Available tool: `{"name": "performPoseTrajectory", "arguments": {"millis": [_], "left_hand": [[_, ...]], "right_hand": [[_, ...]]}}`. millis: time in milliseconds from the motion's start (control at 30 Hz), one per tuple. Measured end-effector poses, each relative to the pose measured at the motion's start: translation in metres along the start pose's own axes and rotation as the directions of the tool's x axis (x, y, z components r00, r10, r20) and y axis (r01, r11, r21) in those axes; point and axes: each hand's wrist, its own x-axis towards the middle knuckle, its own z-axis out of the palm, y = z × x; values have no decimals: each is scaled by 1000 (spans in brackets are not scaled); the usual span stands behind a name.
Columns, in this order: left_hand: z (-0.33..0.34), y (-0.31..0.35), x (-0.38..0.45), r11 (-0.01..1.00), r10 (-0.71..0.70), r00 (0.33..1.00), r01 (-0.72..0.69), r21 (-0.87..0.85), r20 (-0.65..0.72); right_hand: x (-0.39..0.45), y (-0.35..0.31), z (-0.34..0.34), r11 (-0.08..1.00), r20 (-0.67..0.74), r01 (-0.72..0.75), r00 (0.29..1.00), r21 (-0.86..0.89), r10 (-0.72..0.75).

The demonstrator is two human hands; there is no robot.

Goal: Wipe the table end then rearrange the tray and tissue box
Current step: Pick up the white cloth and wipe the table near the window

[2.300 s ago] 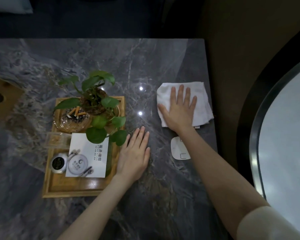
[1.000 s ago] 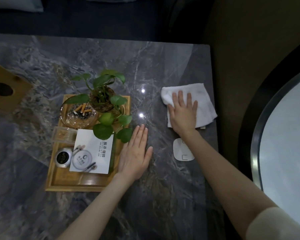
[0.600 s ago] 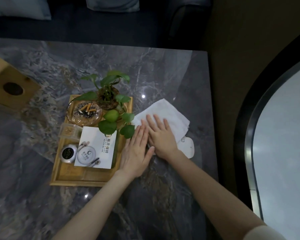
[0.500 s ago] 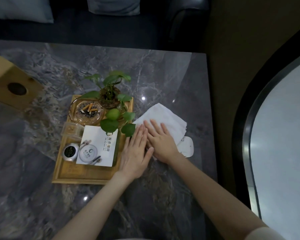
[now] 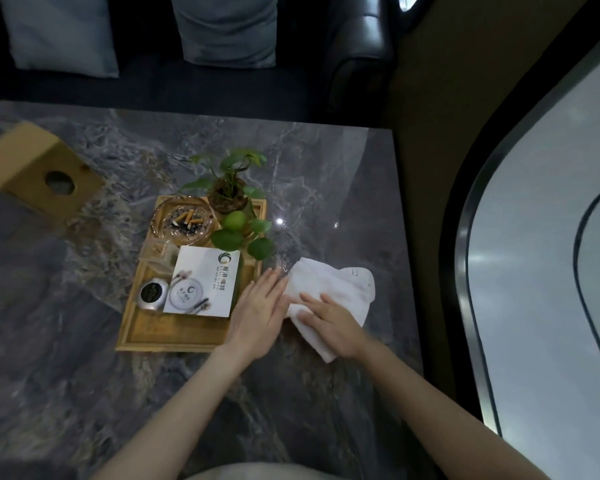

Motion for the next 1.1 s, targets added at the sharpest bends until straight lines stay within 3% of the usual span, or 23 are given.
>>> {"name": "performPoseTrajectory", "arguments": {"millis": [67,100,167,233,333,433,533,567,633,700,733,833,900,1100], "left_hand": [[-4,4,-5,996,-25,999,23,-88,-21],[-5,5,-7,987,-50,998,45,-157,-31],[-9,8,-13,932,-143,989,123,-340,-32],[-14,12,-18,834,-246,969,203,-513,-15],[-22,15,-22,719,-339,939,295,-629,53],[-30,12,-27,524,-353,916,360,-772,188],[-44,13,-33,242,-328,902,366,-898,280],[-50,12,-36,98,-328,900,335,-937,288],[-63,4,-43,-144,-284,918,245,-959,278],[-74,-5,-53,-288,-249,926,208,-935,283],[-82,-15,-59,-314,-248,925,204,-927,288],[-106,-51,-78,-337,-242,912,242,-910,332],[-127,-75,-91,-302,-222,913,269,-914,342],[-189,-141,-118,20,-296,934,214,-977,199]], "right_hand": [[-7,-4,-5,936,-47,-118,989,331,141],[-11,-6,-7,845,-67,-159,972,511,224],[-20,-9,-15,586,-47,-242,900,773,434],[-25,-8,-23,283,63,-251,839,926,540],[-38,-22,-37,19,131,-155,891,988,435],[-52,-51,-43,-143,39,5,952,990,303],[-51,-79,-34,-165,-79,141,939,976,336],[-50,-94,-30,-155,-76,141,928,978,364],[-43,-118,-18,-236,-19,109,934,965,356],[-39,-140,-10,-330,25,80,952,941,304],[-34,-150,-3,-350,13,81,966,933,258],[-21,-176,17,-348,42,31,979,937,201],[-10,-189,28,-287,53,11,976,958,212],[28,-233,68,45,63,-75,972,996,227]]}}
